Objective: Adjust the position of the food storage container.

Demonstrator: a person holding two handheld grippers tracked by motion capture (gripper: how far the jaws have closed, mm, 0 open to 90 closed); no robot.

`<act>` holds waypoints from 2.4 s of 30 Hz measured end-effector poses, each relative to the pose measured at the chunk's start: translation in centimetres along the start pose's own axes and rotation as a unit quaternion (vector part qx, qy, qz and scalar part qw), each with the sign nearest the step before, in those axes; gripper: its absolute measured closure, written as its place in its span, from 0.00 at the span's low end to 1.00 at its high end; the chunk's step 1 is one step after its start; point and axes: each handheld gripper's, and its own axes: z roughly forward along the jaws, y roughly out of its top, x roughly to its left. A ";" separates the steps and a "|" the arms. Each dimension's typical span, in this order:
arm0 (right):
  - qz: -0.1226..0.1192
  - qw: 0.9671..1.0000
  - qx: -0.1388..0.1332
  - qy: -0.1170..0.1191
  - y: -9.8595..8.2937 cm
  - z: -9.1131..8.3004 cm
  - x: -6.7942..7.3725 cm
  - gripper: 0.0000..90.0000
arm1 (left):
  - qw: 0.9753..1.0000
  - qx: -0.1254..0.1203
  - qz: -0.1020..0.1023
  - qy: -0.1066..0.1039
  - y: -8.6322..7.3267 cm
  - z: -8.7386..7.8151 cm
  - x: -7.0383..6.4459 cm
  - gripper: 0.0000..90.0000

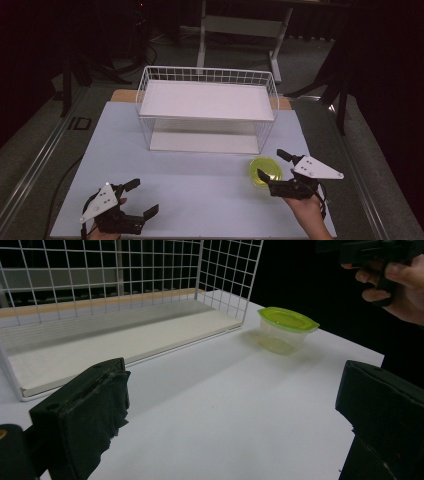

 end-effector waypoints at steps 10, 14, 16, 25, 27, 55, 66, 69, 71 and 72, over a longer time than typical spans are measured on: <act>0.008 0.998 0.035 -0.056 -2.7 -1.0 -4.3 0.32 | 1.000 0.001 0.002 -0.003 -0.1 0.1 -0.1 0.02; 0.026 0.997 0.048 -0.058 -4.2 -1.3 -5.6 0.50 | 1.000 0.006 0.007 -0.004 -0.1 0.2 -0.1 0.02; 0.028 0.996 0.062 -0.060 -4.8 -1.4 -6.0 0.60 | 1.000 0.005 0.007 -0.004 -0.1 0.3 -0.1 0.02; 0.019 0.989 0.131 -0.070 -8.1 -0.9 -6.9 1.00 | 1.000 0.007 0.008 -0.005 -0.1 0.4 -0.1 0.02; 0.026 0.988 0.138 -0.066 -8.7 -0.8 -7.2 1.00 | 1.000 0.009 0.010 -0.005 -0.1 0.4 -0.1 0.02; 0.030 0.976 0.212 0.049 -10.4 5.0 -3.8 1.00 | 1.000 0.010 0.014 -0.007 -0.1 0.5 -0.4 0.02; 0.027 0.975 0.218 0.038 -10.1 5.9 -4.2 1.00 | 1.000 0.011 0.013 -0.008 -0.1 0.6 -0.3 0.02; 0.028 0.976 0.213 0.029 -9.5 6.2 -4.6 1.00 | 1.000 0.011 0.014 -0.008 -0.1 0.6 -0.4 0.02; 0.032 0.976 0.212 0.026 -9.2 6.6 -4.9 1.00 | 1.000 0.011 0.015 -0.008 -0.1 0.6 -0.4 0.02; 0.034 0.977 0.210 0.026 -9.2 6.8 -4.9 1.00 | 1.000 0.011 0.015 -0.008 -0.1 0.6 -0.4 0.02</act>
